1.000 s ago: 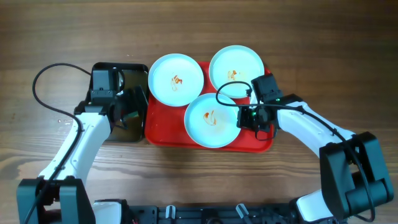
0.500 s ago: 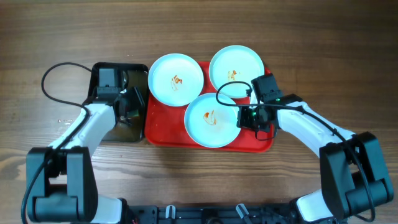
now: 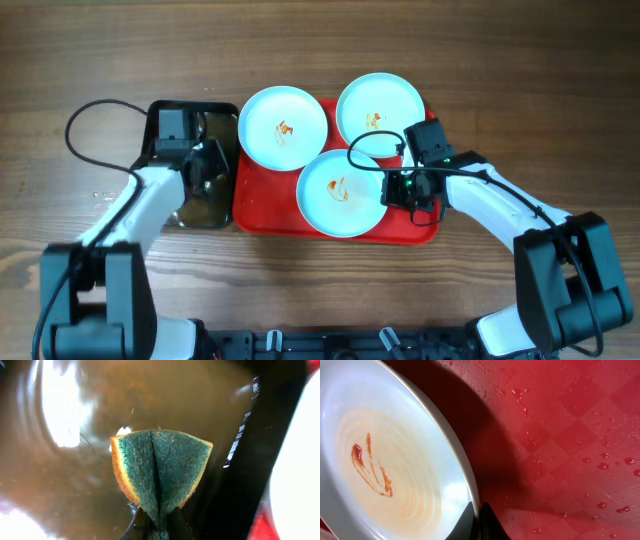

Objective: Clean dirty plates on tray and stack at the side

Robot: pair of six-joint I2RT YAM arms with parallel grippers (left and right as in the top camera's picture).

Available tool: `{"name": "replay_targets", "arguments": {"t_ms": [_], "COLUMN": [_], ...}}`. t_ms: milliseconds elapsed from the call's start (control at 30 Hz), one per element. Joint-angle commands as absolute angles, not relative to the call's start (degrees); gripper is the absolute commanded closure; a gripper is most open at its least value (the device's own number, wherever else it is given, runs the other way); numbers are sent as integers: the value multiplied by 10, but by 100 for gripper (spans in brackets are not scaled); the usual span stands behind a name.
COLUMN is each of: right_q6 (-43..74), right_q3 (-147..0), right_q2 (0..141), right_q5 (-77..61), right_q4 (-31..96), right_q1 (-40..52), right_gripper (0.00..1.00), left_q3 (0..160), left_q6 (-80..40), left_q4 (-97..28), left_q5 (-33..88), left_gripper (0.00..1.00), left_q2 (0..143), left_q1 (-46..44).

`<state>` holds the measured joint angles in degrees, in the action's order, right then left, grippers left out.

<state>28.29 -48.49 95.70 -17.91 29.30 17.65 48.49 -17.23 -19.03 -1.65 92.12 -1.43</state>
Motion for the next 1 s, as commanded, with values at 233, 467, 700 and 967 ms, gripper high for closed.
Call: {"name": "replay_targets", "arguments": {"t_ms": [233, 467, 700, 967], "right_q6": [285, 285, 285, 285], "right_q3": [-494, -494, -494, -494], "right_q2": [962, 962, 962, 962], "right_q5": [-176, -176, -175, -176], "right_q4": [294, 294, 293, 294], "right_q1": [178, 178, 178, 180], "right_gripper": [96, 96, 95, 96], "left_q3": [491, 491, 491, 491], "left_q6": [-157, -152, -152, -152], "left_q4": [-186, -187, -189, -214], "left_q5": [-22, -22, -22, -22], "left_gripper": [96, 96, 96, 96], "left_q2": [792, 792, 792, 795], "left_q1": [-11, -11, -11, -11]}}
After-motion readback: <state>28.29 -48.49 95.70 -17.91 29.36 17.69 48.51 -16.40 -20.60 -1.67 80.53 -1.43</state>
